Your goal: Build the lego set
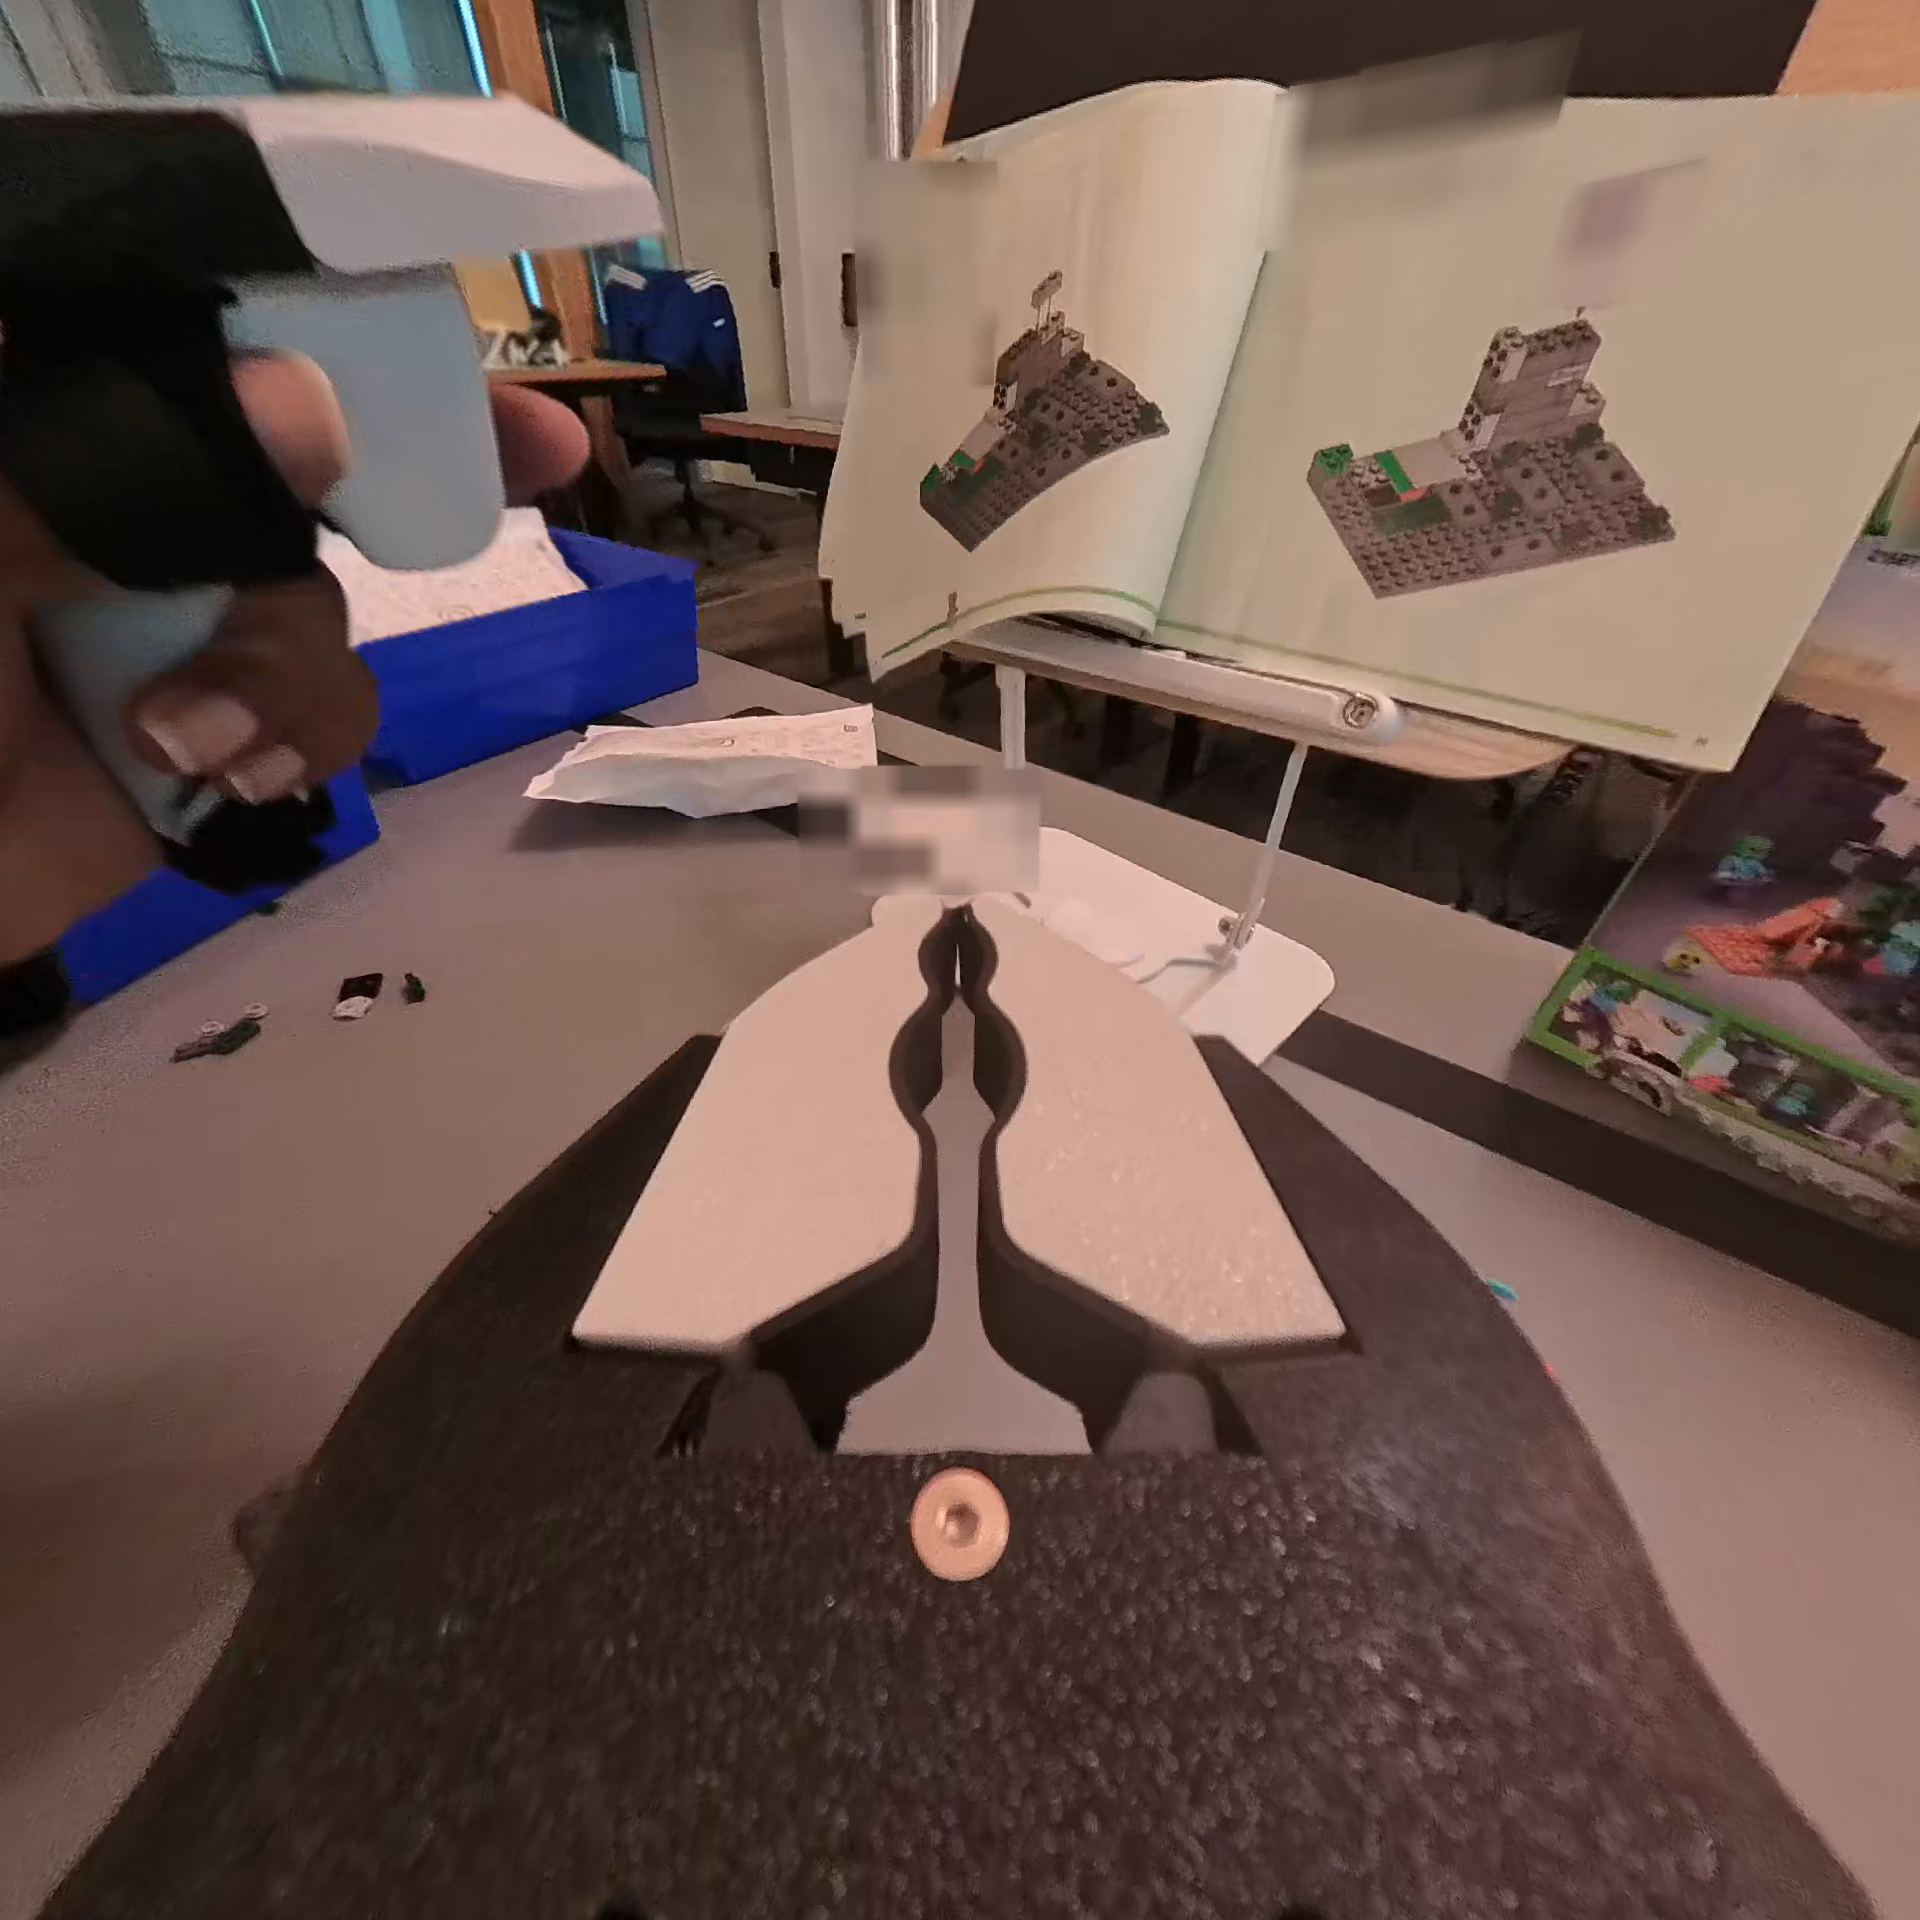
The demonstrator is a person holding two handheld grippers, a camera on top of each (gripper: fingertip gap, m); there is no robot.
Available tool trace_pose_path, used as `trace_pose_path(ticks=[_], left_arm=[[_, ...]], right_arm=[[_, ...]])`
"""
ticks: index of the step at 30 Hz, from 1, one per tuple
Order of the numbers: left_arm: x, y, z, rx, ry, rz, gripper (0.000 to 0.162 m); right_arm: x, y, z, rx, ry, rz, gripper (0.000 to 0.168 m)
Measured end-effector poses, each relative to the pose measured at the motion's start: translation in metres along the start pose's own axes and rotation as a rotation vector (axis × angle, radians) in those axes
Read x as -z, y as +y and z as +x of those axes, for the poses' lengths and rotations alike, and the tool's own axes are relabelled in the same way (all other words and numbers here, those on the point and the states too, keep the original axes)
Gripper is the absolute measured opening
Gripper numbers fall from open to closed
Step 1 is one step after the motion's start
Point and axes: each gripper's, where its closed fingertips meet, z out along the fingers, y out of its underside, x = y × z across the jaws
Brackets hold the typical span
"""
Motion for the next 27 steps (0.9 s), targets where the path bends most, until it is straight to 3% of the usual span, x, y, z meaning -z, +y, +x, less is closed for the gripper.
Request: trace_pose_path(ticks=[4,9,17,19,23,27], left_arm=[[0.037,0.008,-0.002,-0.017,0.025,-0.044,0.000],[0.120,0.020,-0.038,0.003,-0.021,-0.114,0.000],[0.298,0.035,-0.206,-0.048,-0.440,-0.358,0.000],[0.329,0.052,-0.243,-0.008,-0.497,-0.463,0.011],[0.364,0.094,-0.287,0.058,-0.510,-0.627,0.023],[0.374,0.148,-0.290,0.141,-0.427,-0.831,0.030]], right_arm=[[0.008,0.018,-0.007,0.013,0.008,0.002,0.000],[0.007,0.032,-0.026,0.032,-0.063,-0.005,0.000],[0.002,0.047,-0.045,0.113,-0.124,-0.022,0.000],[0.000,0.052,-0.048,0.120,-0.136,-0.033,0.000],[-0.004,0.062,-0.054,0.148,-0.148,-0.060,0.000],[-0.006,0.069,-0.055,0.208,-0.139,-0.080,0.000]])
